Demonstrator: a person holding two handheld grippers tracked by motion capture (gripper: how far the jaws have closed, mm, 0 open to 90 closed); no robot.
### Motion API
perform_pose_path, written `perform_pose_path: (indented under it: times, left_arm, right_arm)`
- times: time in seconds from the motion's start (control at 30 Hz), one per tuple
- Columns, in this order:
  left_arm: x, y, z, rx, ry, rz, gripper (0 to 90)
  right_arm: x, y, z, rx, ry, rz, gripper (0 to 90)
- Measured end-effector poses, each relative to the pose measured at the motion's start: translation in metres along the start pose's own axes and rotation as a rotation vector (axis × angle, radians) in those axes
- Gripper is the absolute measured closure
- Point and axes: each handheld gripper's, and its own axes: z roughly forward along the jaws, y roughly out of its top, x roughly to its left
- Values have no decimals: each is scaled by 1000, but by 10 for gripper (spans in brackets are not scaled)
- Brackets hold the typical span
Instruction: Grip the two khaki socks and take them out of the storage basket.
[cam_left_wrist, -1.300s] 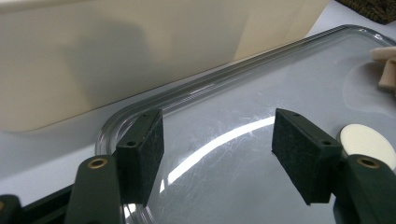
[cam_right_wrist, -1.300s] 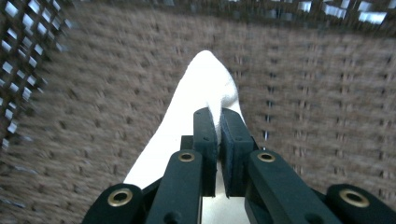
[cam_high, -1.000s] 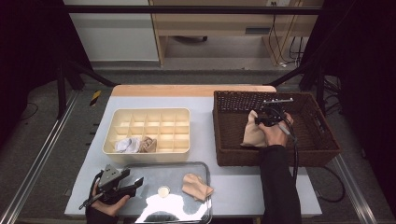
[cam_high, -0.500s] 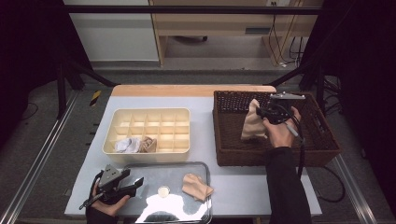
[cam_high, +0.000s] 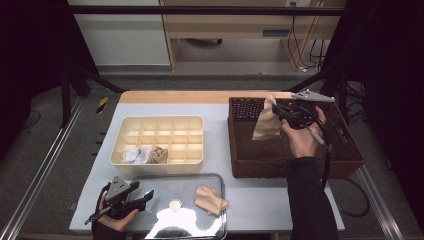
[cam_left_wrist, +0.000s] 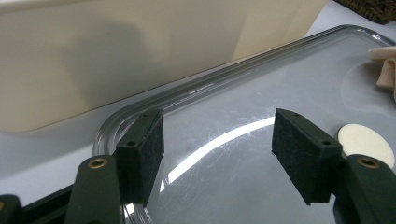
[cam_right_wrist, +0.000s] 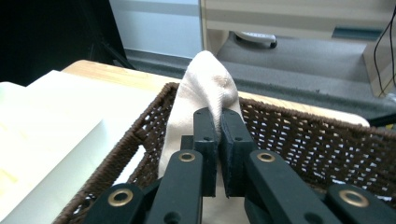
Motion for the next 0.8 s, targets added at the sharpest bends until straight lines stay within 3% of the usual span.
perform_pose_path:
  times: [0.3,0.53,0.8]
  left_arm:
    - [0,0,0,1,0,1,340]
    - [0,0,0,1,-1,1,340]
    - [-1,0,0,-1,-2,0,341]
  right_arm:
    - [19,10,-23,-74,72,-35,869]
    - [31,19,-37,-109,101,-70,869]
    - [62,33,-54,-160,171,-126,869]
